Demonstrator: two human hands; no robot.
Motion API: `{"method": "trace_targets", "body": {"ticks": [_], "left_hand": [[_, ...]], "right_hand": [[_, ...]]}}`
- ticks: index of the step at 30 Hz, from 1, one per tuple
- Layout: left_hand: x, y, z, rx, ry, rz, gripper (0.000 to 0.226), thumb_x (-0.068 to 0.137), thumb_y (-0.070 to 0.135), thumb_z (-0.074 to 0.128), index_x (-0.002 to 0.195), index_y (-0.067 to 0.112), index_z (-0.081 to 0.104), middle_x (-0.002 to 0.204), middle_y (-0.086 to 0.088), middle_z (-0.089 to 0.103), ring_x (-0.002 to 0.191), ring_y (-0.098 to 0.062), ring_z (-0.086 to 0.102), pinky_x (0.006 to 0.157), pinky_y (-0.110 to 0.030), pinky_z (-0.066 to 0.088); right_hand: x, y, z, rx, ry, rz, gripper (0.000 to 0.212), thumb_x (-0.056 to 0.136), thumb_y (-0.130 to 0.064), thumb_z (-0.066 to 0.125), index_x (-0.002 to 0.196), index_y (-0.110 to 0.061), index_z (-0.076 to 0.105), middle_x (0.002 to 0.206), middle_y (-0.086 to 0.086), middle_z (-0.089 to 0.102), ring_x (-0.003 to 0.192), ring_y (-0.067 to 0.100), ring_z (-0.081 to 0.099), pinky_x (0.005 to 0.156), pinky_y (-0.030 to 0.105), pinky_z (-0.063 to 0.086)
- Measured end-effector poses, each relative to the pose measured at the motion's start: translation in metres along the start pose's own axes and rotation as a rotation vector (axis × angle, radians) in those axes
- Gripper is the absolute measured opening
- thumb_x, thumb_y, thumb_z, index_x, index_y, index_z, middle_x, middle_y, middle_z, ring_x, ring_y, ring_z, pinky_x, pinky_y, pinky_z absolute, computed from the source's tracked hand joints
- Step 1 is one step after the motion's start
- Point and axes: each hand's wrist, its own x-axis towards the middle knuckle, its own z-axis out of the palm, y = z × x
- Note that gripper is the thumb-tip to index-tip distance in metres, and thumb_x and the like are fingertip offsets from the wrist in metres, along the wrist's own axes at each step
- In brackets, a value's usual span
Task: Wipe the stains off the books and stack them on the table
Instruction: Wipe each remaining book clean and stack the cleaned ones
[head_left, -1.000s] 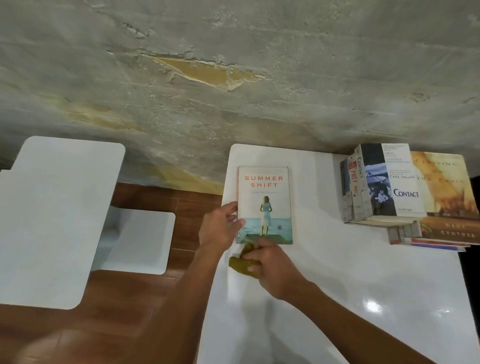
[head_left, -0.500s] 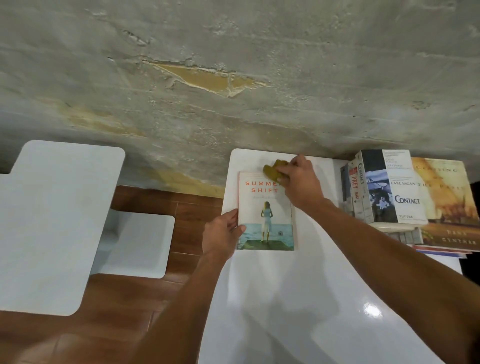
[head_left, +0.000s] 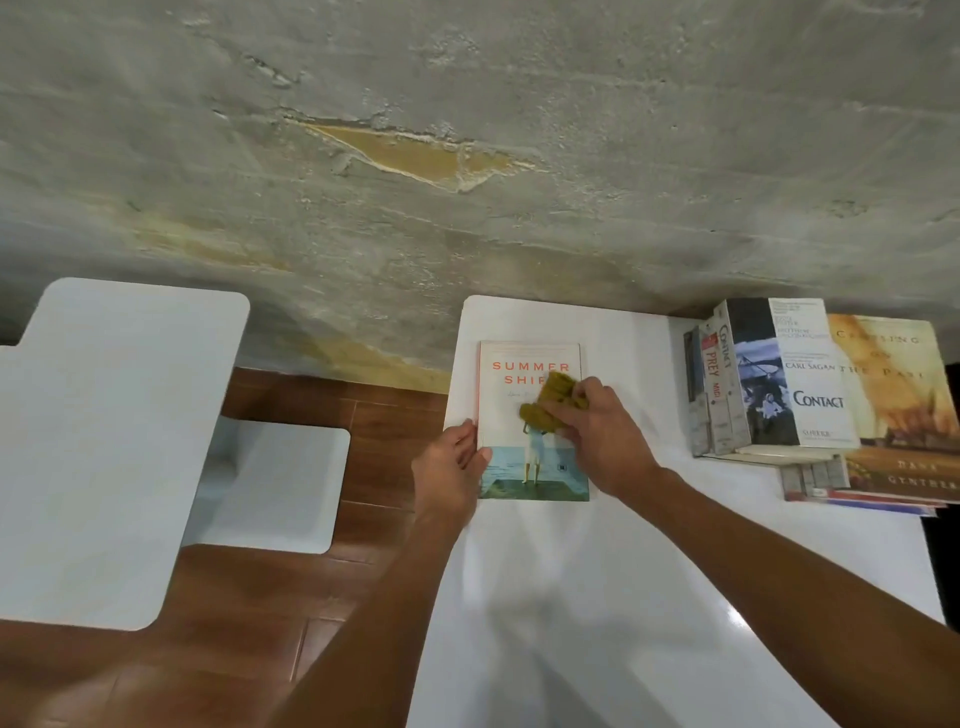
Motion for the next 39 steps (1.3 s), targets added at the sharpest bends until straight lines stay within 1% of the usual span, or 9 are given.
{"method": "trace_targets", "body": {"ticks": [8, 13, 16, 19, 23, 26, 29, 35, 39], "left_hand": [[-0.004, -0.004, 0.002, 0.002, 0.015, -0.012, 0.056, 0.092, 0.005, 0.070, 0.144, 0.004, 0.051, 0.138, -0.008, 0.061, 0.122, -0.014, 0.061, 0.093, -0.029, 0.054], [-0.004, -0.001, 0.002, 0.028, -0.002, 0.003, 0.058, 0.091, 0.004, 0.071, 0.145, 0.003, 0.050, 0.141, -0.011, 0.058, 0.127, -0.018, 0.058, 0.091, -0.025, 0.052], [-0.003, 0.002, 0.002, 0.052, -0.007, 0.016, 0.058, 0.091, 0.004, 0.070, 0.145, 0.004, 0.049, 0.142, -0.011, 0.057, 0.129, -0.020, 0.057, 0.091, -0.023, 0.050], [-0.002, 0.003, 0.000, 0.051, 0.005, 0.021, 0.056, 0.090, 0.006, 0.072, 0.143, 0.003, 0.052, 0.139, -0.010, 0.060, 0.125, -0.020, 0.060, 0.090, -0.028, 0.053], [-0.002, 0.000, -0.003, 0.072, 0.033, 0.012, 0.047, 0.090, 0.012, 0.074, 0.134, 0.005, 0.061, 0.129, -0.007, 0.068, 0.112, -0.015, 0.066, 0.083, -0.029, 0.058], [-0.001, -0.004, -0.004, 0.089, 0.053, 0.019, 0.041, 0.089, 0.015, 0.076, 0.128, 0.007, 0.067, 0.121, -0.006, 0.072, 0.099, -0.008, 0.067, 0.081, -0.027, 0.060], [0.001, 0.000, -0.003, 0.119, 0.051, 0.055, 0.038, 0.089, 0.019, 0.077, 0.124, 0.007, 0.069, 0.118, -0.006, 0.073, 0.095, -0.006, 0.066, 0.084, -0.028, 0.060], [0.001, 0.001, -0.001, 0.119, 0.080, 0.078, 0.040, 0.088, 0.008, 0.076, 0.126, 0.001, 0.067, 0.118, -0.009, 0.073, 0.098, -0.001, 0.063, 0.078, 0.000, 0.046], [0.000, 0.001, -0.003, 0.145, 0.063, 0.071, 0.041, 0.090, 0.011, 0.074, 0.129, 0.004, 0.065, 0.123, -0.007, 0.071, 0.104, -0.005, 0.065, 0.091, -0.017, 0.054]], "right_hand": [[-0.071, -0.008, 0.034, 0.103, 0.024, 0.019, 0.045, 0.093, -0.016, 0.068, 0.133, -0.035, 0.061, 0.111, -0.004, 0.037, 0.108, 0.020, 0.042, 0.092, 0.033, 0.054], [-0.098, -0.022, 0.025, 0.395, -0.104, 0.153, 0.054, 0.095, -0.008, 0.062, 0.093, -0.061, 0.054, 0.112, 0.002, 0.045, 0.104, 0.024, 0.050, 0.090, 0.032, 0.048], [-0.103, -0.021, 0.011, 0.315, -0.248, 0.059, 0.047, 0.094, -0.004, 0.056, 0.109, -0.048, 0.062, 0.113, 0.000, 0.046, 0.100, 0.017, 0.048, 0.085, 0.019, 0.040], [-0.091, -0.022, -0.015, 0.450, -0.199, 0.130, 0.029, 0.096, -0.007, 0.059, 0.115, -0.027, 0.070, 0.110, -0.002, 0.054, 0.100, 0.013, 0.054, 0.083, 0.011, 0.044], [-0.041, -0.026, -0.036, 0.437, 0.087, 0.287, 0.036, 0.099, -0.020, 0.060, 0.135, -0.020, 0.061, 0.113, 0.000, 0.049, 0.107, 0.016, 0.051, 0.095, 0.022, 0.045], [-0.013, -0.030, -0.031, 0.334, 0.034, 0.257, 0.047, 0.099, -0.028, 0.060, 0.144, -0.024, 0.050, 0.116, -0.002, 0.039, 0.105, 0.014, 0.044, 0.102, 0.025, 0.040], [-0.008, -0.034, -0.017, 0.186, -0.087, 0.168, 0.046, 0.098, -0.027, 0.061, 0.143, -0.024, 0.053, 0.116, 0.000, 0.036, 0.107, 0.020, 0.047, 0.103, 0.027, 0.040], [-0.051, -0.057, 0.018, 0.131, -0.136, -0.005, 0.038, 0.098, -0.026, 0.062, 0.135, -0.020, 0.062, 0.127, 0.006, 0.044, 0.118, 0.024, 0.046, 0.110, 0.025, 0.036], [-0.082, -0.061, 0.034, 0.174, -0.278, 0.036, 0.028, 0.097, -0.017, 0.062, 0.124, -0.015, 0.065, 0.127, 0.003, 0.048, 0.120, 0.022, 0.049, 0.104, 0.029, 0.044]]}}
